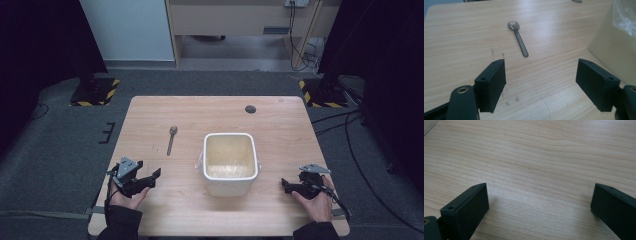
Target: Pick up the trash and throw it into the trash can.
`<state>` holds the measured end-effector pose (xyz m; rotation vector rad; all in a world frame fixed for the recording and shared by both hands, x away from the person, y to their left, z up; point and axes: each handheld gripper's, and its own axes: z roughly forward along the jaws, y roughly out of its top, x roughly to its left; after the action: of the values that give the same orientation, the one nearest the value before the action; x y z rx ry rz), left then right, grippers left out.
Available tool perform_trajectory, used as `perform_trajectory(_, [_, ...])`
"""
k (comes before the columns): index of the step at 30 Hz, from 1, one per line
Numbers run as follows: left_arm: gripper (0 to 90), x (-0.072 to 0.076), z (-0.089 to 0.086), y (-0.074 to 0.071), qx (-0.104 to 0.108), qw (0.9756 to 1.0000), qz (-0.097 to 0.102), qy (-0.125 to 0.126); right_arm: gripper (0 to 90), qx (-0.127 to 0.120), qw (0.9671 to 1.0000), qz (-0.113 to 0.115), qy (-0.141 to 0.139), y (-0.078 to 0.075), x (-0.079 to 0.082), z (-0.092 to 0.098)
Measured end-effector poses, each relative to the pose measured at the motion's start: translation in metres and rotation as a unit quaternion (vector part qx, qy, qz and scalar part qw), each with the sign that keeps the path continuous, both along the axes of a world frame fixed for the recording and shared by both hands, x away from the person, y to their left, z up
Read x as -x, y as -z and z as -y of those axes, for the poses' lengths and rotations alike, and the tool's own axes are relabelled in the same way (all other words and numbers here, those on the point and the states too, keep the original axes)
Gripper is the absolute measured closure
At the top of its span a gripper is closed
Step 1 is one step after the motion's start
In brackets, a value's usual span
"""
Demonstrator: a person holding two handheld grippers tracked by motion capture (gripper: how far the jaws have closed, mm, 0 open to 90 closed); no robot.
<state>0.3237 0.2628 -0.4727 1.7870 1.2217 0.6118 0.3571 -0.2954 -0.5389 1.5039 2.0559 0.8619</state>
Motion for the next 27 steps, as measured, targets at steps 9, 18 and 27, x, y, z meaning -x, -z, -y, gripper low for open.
perform_trajectory(9, [23.4,-0.009,0.01,-0.022,-0.002,0.9996,0.027,0.007,1.7,0.0,1.0,0.0,0.0,0.0,0.0,0.0])
perform_trajectory(18, [23.5,-0.022,0.032,-0.05,-0.019,0.9978,0.06,0.023,1.7,0.0,1.0,0.0,0.0,0.0,0.0,0.0])
perform_trajectory(27, [23.4,-0.034,0.047,-0.066,-0.022,0.9962,0.078,0.03,1.7,0.0,1.0,0.0,0.0,0.0,0.0,0.0])
